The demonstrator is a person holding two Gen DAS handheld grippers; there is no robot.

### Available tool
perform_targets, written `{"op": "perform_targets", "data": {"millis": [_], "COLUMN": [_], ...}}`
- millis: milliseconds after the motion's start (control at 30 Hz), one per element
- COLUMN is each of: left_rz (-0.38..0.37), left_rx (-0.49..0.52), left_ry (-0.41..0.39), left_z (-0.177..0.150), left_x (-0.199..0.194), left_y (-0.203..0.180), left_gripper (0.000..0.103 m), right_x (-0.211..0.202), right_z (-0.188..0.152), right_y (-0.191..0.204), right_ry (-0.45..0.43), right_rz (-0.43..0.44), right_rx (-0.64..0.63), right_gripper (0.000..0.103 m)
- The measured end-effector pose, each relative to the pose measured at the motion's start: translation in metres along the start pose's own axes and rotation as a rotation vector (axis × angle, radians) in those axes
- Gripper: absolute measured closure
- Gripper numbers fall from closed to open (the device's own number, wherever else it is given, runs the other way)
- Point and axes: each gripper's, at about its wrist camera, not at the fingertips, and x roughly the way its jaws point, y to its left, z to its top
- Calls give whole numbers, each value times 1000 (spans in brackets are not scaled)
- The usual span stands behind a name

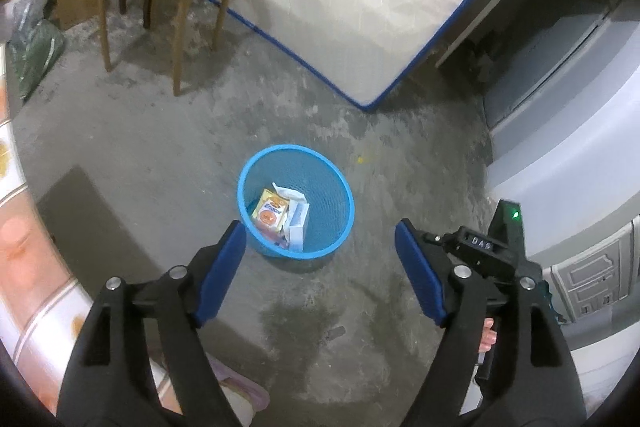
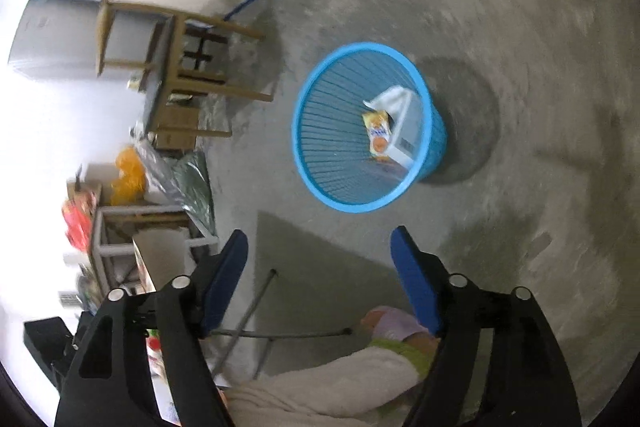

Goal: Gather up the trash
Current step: 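Move both tools back over the table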

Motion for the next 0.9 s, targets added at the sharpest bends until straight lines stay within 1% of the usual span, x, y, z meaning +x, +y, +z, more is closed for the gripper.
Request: {"op": "perform_targets", "data": {"millis": [133,167,267,300,367,433,533,567,600,633,667,700,767,800,833,867,900], "left_rz": [31,42,93,107,153,182,205,216,232,251,276,323,428,467,494,509,508], "left_rx": [-8,-13,-37,-44,-68,-94,-138,-151,-167,-181,-196,-220,-279,-311,-342,-385,-418], "left_ry": [-62,-75,-132,-144,-180,-211,-255,-269,-287,-303,-320,-338,-329,-318,-302,-274,-255], "left_z": [-26,-31,-55,-60,-76,-91,-114,-120,-126,-131,-134,-138,-137,-137,-135,-131,-127], "left_x": [-48,-58,-100,-109,-134,-156,-193,-206,-220,-232,-244,-261,-279,-286,-290,-295,-295], "left_y": [11,15,34,37,51,64,85,94,103,112,121,135,160,172,185,204,216], "left_gripper": [24,23,22,22,21,20,20,20,20,20,19,19,17,17,17,17,17], "right_x": [-15,-17,-20,-20,-21,-22,-15,-11,-8,-2,2,4,14,22,29,40,48], "right_z": [-22,-29,-49,-60,-79,-101,-140,-155,-163,-179,-190,-200,-225,-239,-246,-260,-270], "right_y": [44,58,96,113,142,171,217,232,243,258,269,278,298,309,315,325,333], "right_ry": [-42,-52,-66,-76,-103,-149,-219,-235,-240,-240,-233,-223,-162,-92,-48,31,80], "right_rz": [-74,-101,-147,-156,-172,-198,-252,-259,-256,-249,-237,-218,-132,-67,-36,8,35], "right_rx": [-174,-221,-347,-401,-494,-597,-789,-852,-886,-933,-958,-977,-1020,-1042,-1050,-1063,-1075], "right_gripper": [21,20,18,17,11,7,7,7,7,7,7,7,7,7,7,7,7]}}
